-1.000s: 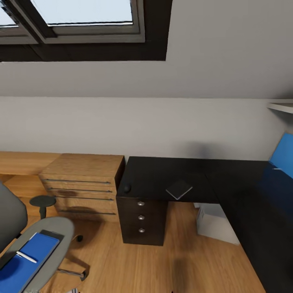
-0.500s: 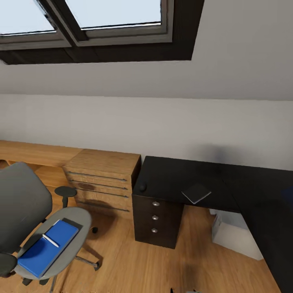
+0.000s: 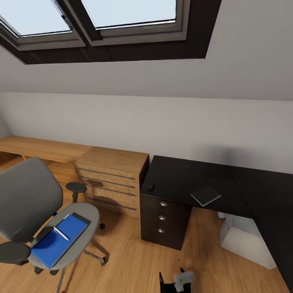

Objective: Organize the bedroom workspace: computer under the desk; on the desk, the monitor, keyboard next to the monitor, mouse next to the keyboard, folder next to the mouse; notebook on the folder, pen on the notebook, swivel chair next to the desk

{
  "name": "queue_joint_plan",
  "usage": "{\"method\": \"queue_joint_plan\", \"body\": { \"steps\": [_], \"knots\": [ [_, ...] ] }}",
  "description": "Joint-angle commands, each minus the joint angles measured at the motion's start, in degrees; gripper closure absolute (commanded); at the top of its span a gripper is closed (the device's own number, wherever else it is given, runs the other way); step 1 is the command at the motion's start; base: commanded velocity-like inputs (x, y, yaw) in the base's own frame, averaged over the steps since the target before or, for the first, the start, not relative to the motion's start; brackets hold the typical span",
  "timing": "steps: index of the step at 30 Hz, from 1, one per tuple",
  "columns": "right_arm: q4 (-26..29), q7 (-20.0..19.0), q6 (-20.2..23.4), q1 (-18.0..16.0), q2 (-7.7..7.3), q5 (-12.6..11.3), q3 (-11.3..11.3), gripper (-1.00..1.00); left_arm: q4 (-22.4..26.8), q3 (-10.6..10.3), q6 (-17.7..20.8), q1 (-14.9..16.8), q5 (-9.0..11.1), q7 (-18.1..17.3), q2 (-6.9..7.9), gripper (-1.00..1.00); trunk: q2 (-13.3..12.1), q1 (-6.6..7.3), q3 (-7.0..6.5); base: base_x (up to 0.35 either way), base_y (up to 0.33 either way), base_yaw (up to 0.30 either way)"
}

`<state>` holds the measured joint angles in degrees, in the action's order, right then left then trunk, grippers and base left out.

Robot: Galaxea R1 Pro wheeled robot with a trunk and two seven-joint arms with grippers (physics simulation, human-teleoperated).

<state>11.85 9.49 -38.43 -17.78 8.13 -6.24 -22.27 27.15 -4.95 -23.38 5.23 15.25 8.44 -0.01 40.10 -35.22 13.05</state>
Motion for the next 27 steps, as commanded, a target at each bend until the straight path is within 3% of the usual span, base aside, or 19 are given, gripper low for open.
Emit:
{"method": "queue_joint_plan", "body": {
  "steps": [1, 2, 4, 5, 6, 7, 8, 9, 10, 11, 13, 15, 17, 20, 27],
  "knots": [
    [5.68, 1.21, 3.13, -0.09, 0.01, 0.18, -0.62, -1.0, 2.05, -0.43, -0.07, 0.04, 0.38, 0.42, -0.8, -1.0, 0.07, -0.01, 0.09, 0.0, 0.0, 0.004],
    [7.84, 1.61, 5.07, -0.12, 0.02, 0.37, -0.67, -1.0, 3.24, -0.43, 0.31, 0.04, 0.38, 0.43, -1.01, -1.0, 0.07, -0.01, 0.09, 0.0, 0.0, 0.003],
    [15.56, 2.89, 13.31, -0.2, 0.02, 0.84, -0.76, -1.0, 8.37, -0.42, 3.06, 0.04, 0.39, 0.43, -1.44, -1.0, 0.07, -0.01, 0.09, 0.0, 0.0, 0.002],
    [24.11, 4.04, 23.68, -0.28, -0.03, 1.12, -0.73, -1.0, 15.99, -0.31, 8.96, 0.04, 0.44, 0.48, -1.66, -1.0, 0.07, -0.01, 0.09, 0.0, 0.0, 0.0],
    [29.48, 4.58, 30.74, -0.62, -0.06, 1.19, -0.62, -1.0, 21.63, -0.24, 14.91, 0.04, 0.5, 0.51, -1.72, -1.0, 0.07, -0.01, 0.09, 0.0, 0.0, 0.0],
    [31.9, 4.79, 34.1, -1.05, -0.08, 1.2, -0.54, -1.0, 24.41, -0.2, 18.37, 0.04, 0.55, 0.53, -1.74, -1.0, 0.07, -0.01, 0.09, 0.0, 0.0, 0.0],
    [35.72, 5.09, 40.19, -2.69, -0.1, 1.21, -0.38, -1.0, 29.81, -0.07, 25.81, 0.04, 0.68, 0.64, -1.74, -1.0, 0.07, -0.01, 0.09, 0.0, 0.0, 0.0],
    [37.04, 5.19, 42.81, -3.9, -0.1, 1.19, -0.3, -1.0, 32.49, 0.04, 29.46, 0.04, 0.8, 0.69, -1.74, -1.0, 0.07, -0.01, 0.09, 0.0, 0.0, 0.0],
    [38.5, 5.35, 47.21, -6.89, -0.11, 1.18, -0.13, -1.0, 37.93, 0.4, 35.76, 0.04, 1.17, 0.77, -1.78, -1.0, 0.07, -0.01, 0.09, 0.0, 0.0, 0.0],
    [38.61, 5.4, 49.02, -8.55, -0.11, 1.17, -0.06, -1.0, 40.64, 0.7, 38.2, 0.04, 1.41, 0.81, -1.8, -1.0, 0.07, -0.01, 0.09, 0.0, 0.0, 0.0],
    [34.63, 5.43, 53.41, -14.95, -0.12, 0.75, 0.32, -1.0, 50.68, 2.25, 44.1, 0.04, 2.77, 1.02, -1.92, -1.0, 0.07, -0.01, 0.09, 0.0, 0.0, 0.0],
    [23.56, 5.17, 53.44, -20.16, -0.13, -2.06, 1.45, -1.0, 58.56, 3.86, 47.07, 0.04, 4.76, 1.43, -1.92, -1.0, 0.07, -0.01, 0.09, 0.0, 0.0, 0.0],
    [17.26, 5.09, 48.84, -21.89, -0.06, -4.57, 1.8, -1.0, 60.68, 4.35, 47.87, 0.02, 5.31, 1.56, -1.87, -1.0, 0.07, -0.01, 0.09, 0.0, 0.0, 0.0],
    [14.8, 5.19, 45.66, -22.6, -0.18, -5.79, 2.07, -1.0, 61.69, 4.59, 48.09, -0.37, 5.44, 1.57, -1.59, -1.0, 0.07, -0.01, 0.09, 0.0, 0.0, 0.0],
    [14.23, 5.28, 44.97, -23.06, -0.36, -6.72, 2.27, -1.0, 62.53, 4.94, 48.16, -1.55, 5.56, 1.58, 0.85, -1.0, 0.07, -0.01, 0.09, 0.155, 0.0, 0.0]
  ]
}}
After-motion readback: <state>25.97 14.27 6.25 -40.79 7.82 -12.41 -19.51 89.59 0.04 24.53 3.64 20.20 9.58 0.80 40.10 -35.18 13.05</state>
